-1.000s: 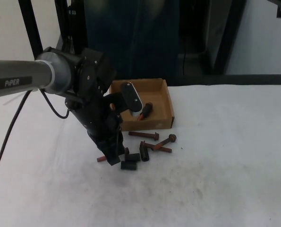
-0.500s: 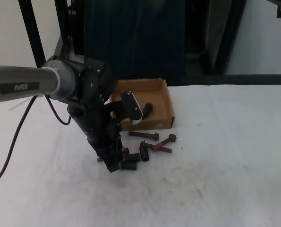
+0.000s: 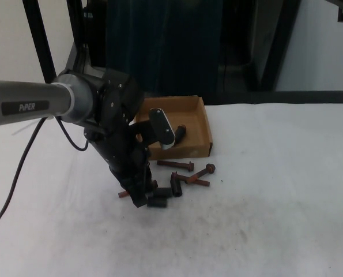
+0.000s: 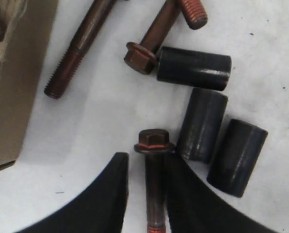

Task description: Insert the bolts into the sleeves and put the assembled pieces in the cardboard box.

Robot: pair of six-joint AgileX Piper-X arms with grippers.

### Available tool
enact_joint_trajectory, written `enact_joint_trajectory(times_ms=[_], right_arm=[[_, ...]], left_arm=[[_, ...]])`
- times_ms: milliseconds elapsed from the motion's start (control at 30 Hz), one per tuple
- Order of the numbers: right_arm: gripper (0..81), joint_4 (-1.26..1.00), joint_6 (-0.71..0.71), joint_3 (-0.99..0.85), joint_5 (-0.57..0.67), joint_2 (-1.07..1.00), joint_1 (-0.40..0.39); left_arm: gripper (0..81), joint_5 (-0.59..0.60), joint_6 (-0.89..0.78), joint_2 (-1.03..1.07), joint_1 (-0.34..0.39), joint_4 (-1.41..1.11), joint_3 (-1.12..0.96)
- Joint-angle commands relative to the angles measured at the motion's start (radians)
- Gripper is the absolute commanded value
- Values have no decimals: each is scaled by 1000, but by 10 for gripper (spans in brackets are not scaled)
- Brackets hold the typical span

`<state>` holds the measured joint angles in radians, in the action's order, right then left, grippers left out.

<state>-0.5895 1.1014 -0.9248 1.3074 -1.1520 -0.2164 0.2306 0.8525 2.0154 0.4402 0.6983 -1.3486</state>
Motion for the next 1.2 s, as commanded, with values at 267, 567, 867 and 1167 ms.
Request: enact_joint_trajectory(times_ms=[267, 567, 867, 1167], right_arm=[[2, -5, -9, -3, 7, 11, -2], [2, -5, -9, -3, 7, 11, -2], [2, -5, -9, -3, 7, 11, -2], [2, -5, -9, -3, -2, 11, -1]], left_arm=[[263, -3, 1, 36, 0, 2, -6], [211, -5, -22, 36, 0, -2, -6], [8, -5, -22, 36, 0, 4, -6], [8, -5, -46, 6, 0, 17, -6]])
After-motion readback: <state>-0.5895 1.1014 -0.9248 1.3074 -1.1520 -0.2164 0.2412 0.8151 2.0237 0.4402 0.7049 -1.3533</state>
